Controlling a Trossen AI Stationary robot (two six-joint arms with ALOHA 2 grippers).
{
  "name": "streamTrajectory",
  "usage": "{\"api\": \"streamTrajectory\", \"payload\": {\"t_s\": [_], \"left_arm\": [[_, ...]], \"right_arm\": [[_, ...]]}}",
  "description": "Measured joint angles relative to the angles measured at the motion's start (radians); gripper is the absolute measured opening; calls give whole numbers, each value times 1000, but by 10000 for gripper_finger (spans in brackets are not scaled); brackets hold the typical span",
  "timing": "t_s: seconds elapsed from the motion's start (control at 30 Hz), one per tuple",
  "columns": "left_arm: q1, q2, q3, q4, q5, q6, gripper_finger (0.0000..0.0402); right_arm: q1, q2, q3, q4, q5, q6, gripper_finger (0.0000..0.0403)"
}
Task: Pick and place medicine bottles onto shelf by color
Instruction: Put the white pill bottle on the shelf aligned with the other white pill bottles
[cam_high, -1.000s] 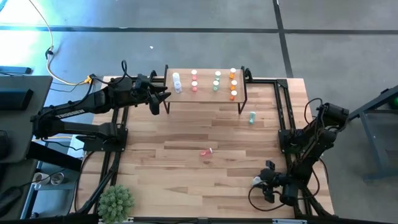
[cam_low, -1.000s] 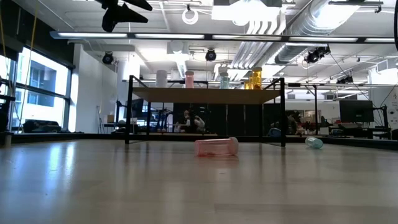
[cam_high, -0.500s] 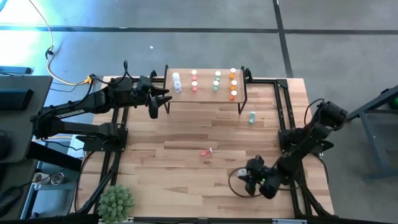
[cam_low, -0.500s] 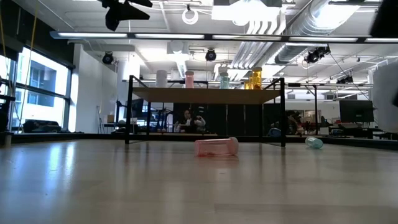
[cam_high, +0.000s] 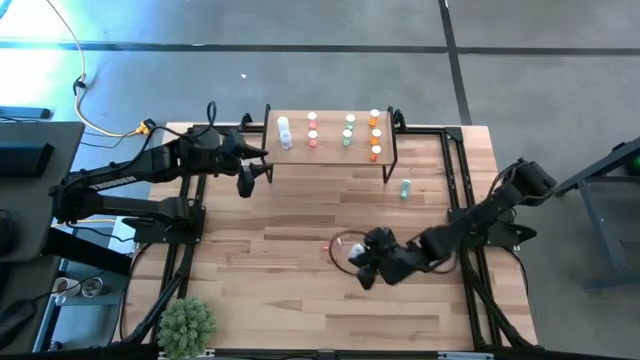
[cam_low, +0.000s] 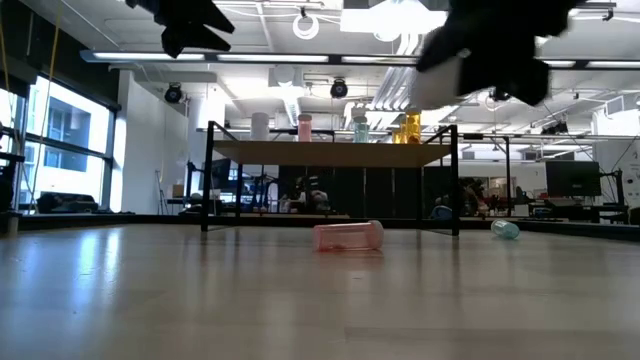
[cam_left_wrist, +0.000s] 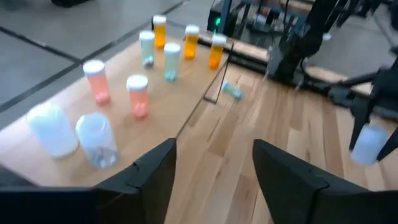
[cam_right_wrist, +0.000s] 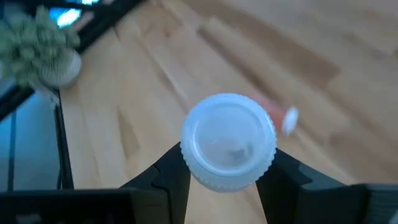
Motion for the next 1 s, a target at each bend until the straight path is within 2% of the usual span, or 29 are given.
{"api": "streamTrajectory", "payload": {"t_s": [0.17,0.27,0.5,0.67,1.0], "left_arm": [[0,0,0,-42,-18,0,246],[0,0,0,-39,6,15,261],[0,0,0,-37,168,42,261],[0,0,0,-22,241,42,260],[-61,60,0,81,263,34,259]], "right_arm": [[-90,0,71,0,0,-76,135],[-139,0,106,-2,-6,-115,135],[-259,0,185,-1,-88,-182,135],[-316,0,243,0,-147,-211,135],[-403,0,354,-1,-255,-337,135]]}}
